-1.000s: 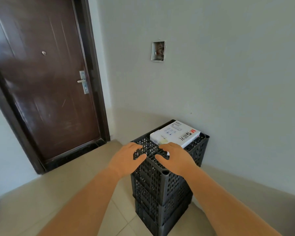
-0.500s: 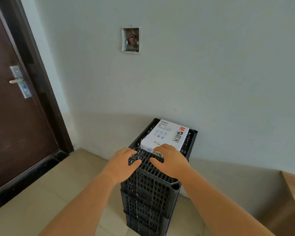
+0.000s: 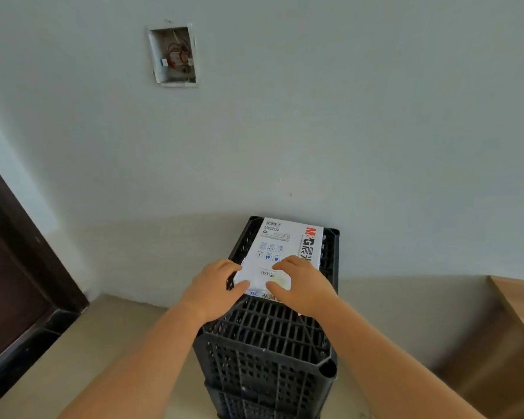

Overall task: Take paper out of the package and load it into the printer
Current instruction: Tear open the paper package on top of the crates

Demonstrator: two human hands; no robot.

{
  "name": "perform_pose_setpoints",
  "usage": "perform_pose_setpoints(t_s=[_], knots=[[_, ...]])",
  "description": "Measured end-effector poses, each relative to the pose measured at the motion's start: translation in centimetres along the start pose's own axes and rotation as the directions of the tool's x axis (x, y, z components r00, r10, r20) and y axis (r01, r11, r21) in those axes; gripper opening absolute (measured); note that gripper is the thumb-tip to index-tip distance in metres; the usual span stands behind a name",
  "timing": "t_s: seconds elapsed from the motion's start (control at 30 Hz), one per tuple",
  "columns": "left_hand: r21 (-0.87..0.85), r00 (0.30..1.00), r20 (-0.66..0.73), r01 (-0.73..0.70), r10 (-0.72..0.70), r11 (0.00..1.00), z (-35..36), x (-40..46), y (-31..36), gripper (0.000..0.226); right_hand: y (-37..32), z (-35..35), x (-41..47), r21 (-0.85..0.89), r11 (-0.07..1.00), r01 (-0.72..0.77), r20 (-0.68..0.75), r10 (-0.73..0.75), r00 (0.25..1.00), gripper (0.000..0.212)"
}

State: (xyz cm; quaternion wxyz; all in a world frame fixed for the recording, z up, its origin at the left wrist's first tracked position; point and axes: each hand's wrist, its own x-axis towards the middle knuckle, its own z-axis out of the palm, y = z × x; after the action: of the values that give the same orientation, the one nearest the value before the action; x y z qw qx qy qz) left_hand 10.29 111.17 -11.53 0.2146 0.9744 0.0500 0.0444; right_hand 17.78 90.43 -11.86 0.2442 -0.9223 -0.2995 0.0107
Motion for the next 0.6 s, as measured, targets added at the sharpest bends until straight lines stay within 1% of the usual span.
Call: perform_pose_setpoints(t_s=[0.17,0.3,0.47,0.6], knots=[[-0.020,0.994,0.088,-0.058,0.059,0.998,1.1,3.4,-1.0,0.050,0.8,0.7,1.1,-0.009,0.995,-0.101,0.012,0.101,0.995,0.053],[-0.055,0.981,0.127,-0.140,0.146,0.989,2.6,6.1,-1.7,0.048,1.7,1.6,1.4,-0.049,0.978,-0.203,0.019,0.204,0.979,0.053],[-0.109,0.937,0.239,-0.235,0.255,0.966,4.7,8.3,-3.0,0.049,1.6,3.5,1.2,-0.055,0.937,-0.345,0.038,0.347,0.937,0.055],[-0.116,0.905,0.264,-0.313,0.333,0.943,6.1,9.2,-4.0,0.049,1.2,5.3,1.3,-0.074,0.920,-0.385,0.038,0.389,0.921,0.052]])
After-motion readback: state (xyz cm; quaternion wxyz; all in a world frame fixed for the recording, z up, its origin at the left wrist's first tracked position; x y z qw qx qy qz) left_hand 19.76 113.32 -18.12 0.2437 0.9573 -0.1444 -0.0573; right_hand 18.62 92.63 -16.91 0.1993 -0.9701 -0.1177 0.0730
